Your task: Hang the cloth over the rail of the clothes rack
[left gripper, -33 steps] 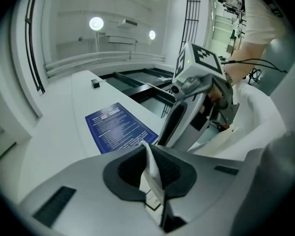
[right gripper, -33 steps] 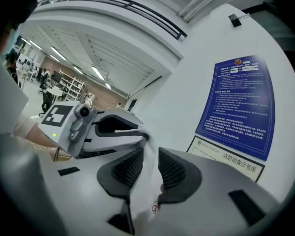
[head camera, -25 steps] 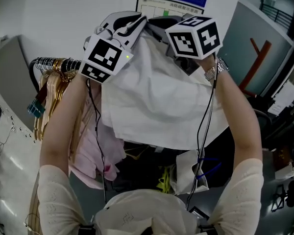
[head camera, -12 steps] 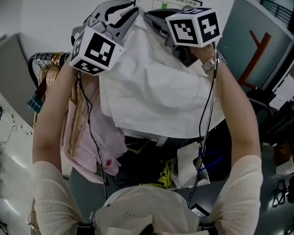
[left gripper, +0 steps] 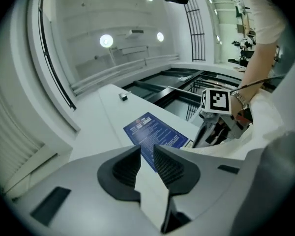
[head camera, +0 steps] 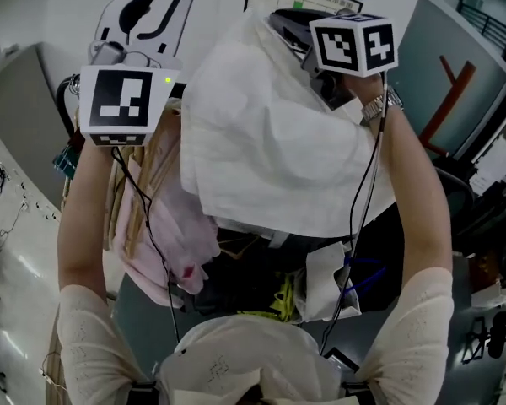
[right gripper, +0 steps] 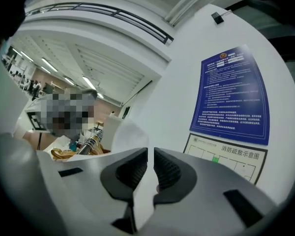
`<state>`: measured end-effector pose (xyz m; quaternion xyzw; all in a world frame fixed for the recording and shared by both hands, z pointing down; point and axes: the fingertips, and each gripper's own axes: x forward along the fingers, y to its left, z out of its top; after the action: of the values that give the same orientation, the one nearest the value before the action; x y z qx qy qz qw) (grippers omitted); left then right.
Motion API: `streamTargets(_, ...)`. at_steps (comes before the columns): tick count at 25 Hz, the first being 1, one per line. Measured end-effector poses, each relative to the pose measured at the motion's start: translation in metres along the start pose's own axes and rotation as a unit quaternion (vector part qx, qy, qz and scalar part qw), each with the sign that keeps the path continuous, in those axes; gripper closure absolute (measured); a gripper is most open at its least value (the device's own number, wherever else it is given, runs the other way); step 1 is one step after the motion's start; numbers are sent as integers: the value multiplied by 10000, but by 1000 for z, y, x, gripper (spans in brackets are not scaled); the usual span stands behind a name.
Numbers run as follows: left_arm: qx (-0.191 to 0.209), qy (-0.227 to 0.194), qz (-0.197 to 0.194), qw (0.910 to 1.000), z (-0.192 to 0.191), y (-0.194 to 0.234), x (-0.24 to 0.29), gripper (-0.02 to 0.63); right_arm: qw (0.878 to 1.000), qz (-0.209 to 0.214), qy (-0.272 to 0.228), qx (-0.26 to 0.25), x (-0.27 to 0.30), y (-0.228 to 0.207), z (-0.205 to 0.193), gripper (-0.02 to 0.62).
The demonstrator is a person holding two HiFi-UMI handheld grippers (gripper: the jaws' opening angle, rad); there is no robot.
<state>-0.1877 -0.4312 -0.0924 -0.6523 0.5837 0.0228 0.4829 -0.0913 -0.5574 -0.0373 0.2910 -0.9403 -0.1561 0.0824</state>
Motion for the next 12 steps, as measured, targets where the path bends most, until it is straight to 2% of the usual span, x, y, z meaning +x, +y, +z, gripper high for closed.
streamTargets(4,-729,477,-301,9957,-15,-21,-36,518,9995,-142,-250,117,-6,-6,10,549)
streamTargets(8,-925,800,-648,9904,-26,-54,-67,518,9984,-255,-485,152,-13,-9,18,549)
streamTargets(12,-1243,1074,-962,9817,-41,-79,-86,518,9958,-71,-887,203,-39,11,42,549)
